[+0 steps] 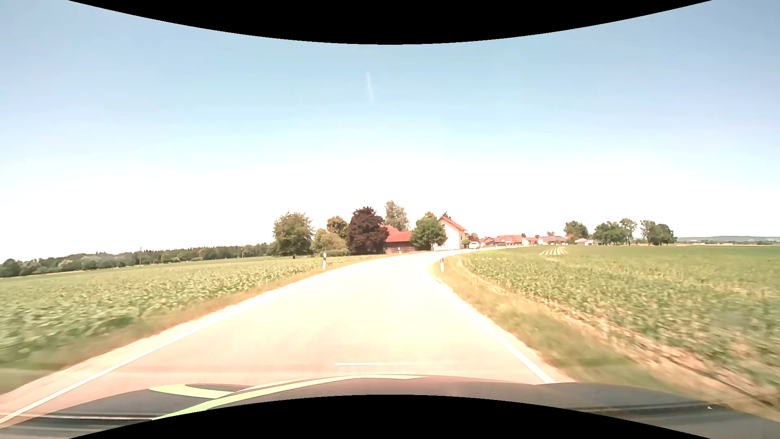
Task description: Follow the waypoints while adhering to traffic rules and regulations
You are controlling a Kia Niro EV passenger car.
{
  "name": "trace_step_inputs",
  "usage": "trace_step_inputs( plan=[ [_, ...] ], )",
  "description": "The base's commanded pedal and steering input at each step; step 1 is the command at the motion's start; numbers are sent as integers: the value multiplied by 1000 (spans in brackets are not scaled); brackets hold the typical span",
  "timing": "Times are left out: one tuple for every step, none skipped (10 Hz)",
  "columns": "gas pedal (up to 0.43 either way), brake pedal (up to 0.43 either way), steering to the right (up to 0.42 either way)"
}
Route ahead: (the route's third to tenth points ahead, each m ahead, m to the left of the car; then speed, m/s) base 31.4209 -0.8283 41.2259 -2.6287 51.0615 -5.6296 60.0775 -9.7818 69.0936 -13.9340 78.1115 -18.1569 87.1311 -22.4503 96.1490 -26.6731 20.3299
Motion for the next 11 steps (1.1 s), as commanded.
trace_step_inputs(
  plan=[
    [0, 37, 18],
    [0, 24, 21],
    [0, 0, 23],
    [0, 0, 26],
    [0, 0, 30],
    [0, 0, 34],
    [0, 0, 35],
    [0, 0, 35],
    [0, 0, 35],
    [0, 0, 36],
    [0, 0, 39]
  ],
)
